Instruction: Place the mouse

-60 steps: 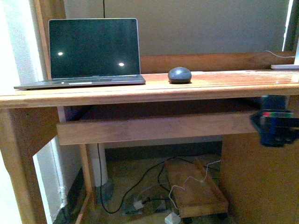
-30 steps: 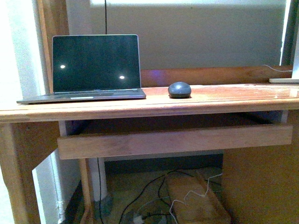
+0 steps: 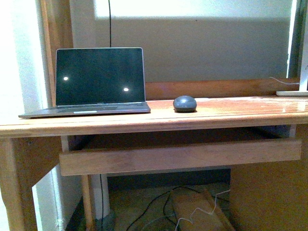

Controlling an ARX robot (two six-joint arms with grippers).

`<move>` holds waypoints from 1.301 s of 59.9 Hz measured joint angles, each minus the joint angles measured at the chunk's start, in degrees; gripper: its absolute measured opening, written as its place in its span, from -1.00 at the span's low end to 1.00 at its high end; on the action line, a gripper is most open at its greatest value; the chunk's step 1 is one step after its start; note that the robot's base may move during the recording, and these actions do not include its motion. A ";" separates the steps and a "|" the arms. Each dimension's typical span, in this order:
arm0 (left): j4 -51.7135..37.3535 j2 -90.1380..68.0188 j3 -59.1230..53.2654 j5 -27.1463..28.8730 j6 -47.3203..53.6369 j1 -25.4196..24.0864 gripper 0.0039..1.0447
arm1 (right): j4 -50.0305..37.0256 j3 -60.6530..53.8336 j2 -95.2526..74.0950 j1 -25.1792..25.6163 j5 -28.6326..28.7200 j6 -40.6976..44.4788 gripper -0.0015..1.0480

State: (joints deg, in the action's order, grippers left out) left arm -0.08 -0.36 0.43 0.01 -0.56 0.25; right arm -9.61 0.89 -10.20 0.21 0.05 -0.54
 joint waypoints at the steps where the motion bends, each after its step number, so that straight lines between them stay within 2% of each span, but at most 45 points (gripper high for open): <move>1: 0.00 0.00 0.00 0.00 0.04 0.00 0.86 | 0.39 0.00 0.59 0.00 0.00 0.00 -0.91; 4: 0.00 0.00 0.00 0.00 0.02 0.00 0.86 | 7.39 0.00 5.97 0.00 -0.07 0.24 -0.95; 6: 0.00 0.00 0.00 0.00 0.04 0.00 0.86 | 8.92 0.00 7.50 0.00 -0.04 0.24 -0.95; 25: 0.00 0.00 0.00 0.00 0.07 0.00 0.86 | 9.57 0.00 9.94 0.00 -0.04 0.39 -0.93; 59: 0.00 0.00 0.00 0.00 0.07 0.00 0.86 | 9.60 0.00 9.94 0.00 -0.02 0.37 0.87; 78: 0.00 0.00 0.00 0.00 0.07 0.00 0.86 | 9.60 0.00 9.94 0.00 -0.04 0.39 0.86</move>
State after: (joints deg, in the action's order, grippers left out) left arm -0.08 -0.36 0.43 0.01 -0.49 0.25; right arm -0.01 0.89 -0.25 0.21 0.01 -0.14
